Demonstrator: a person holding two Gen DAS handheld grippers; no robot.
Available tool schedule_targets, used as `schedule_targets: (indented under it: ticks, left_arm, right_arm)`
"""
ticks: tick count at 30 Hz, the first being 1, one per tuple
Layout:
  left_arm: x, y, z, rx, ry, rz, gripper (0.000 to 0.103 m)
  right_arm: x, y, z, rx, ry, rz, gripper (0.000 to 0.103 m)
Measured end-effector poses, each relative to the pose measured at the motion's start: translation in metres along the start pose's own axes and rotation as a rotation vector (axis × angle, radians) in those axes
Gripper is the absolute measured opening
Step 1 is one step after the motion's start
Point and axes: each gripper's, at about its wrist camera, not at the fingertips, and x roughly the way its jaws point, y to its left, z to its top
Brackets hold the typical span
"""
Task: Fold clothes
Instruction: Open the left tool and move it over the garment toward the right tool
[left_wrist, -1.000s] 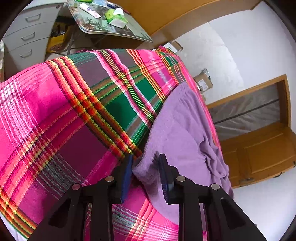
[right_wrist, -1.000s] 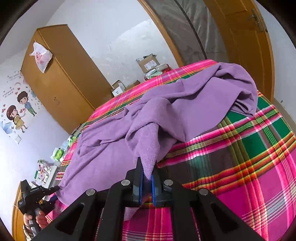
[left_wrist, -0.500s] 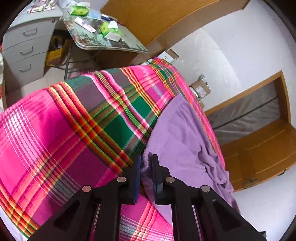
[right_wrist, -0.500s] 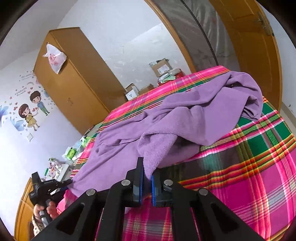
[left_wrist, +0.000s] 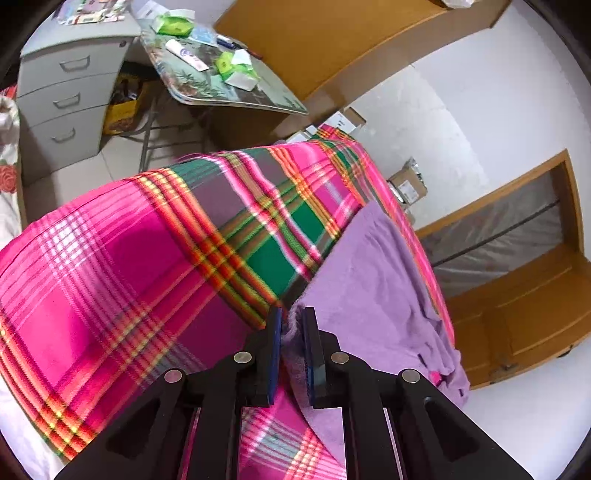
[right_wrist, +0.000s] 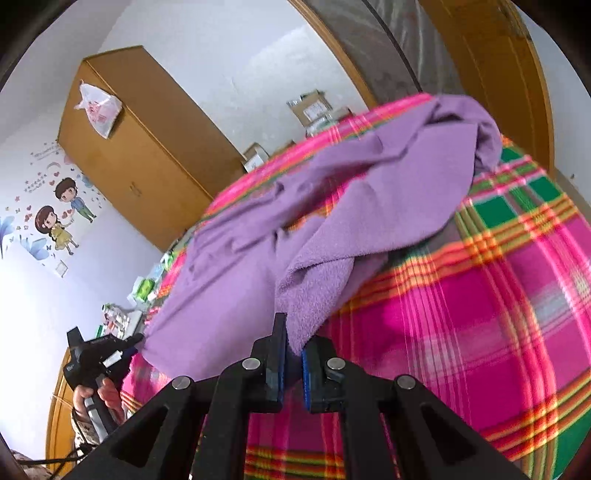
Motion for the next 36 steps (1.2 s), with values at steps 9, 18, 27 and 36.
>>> schedule_targets:
  ticks: [9, 18, 27, 36]
  left_arm:
    - [-0.015, -0.022, -0.009, 0.098, -0.047, 0.028, 0.012]
    - [-0.031, -0.069, -0.042, 0.259, -0.053, -0.049, 0.017]
    - [0.019, -0.144, -0.115, 0.51, 0.212, -0.184, 0.031]
    - [0.04, -0.199, -0.198, 0.758, 0.395, -0.325, 0.032]
  right_arm:
    - [0.008, -0.024, 0.001, -0.008, 0.08, -0.012, 0.014]
    - [-0.019, -0.068, 0.022, -0.003, -0.021, -0.118, 0.025]
    - [-0.007, -0.11, 0.081, 0.04, -0.087, -0.173, 0.031]
    - [0.013, -0.147, 0.135, 0.085, -0.138, -0.211, 0.037]
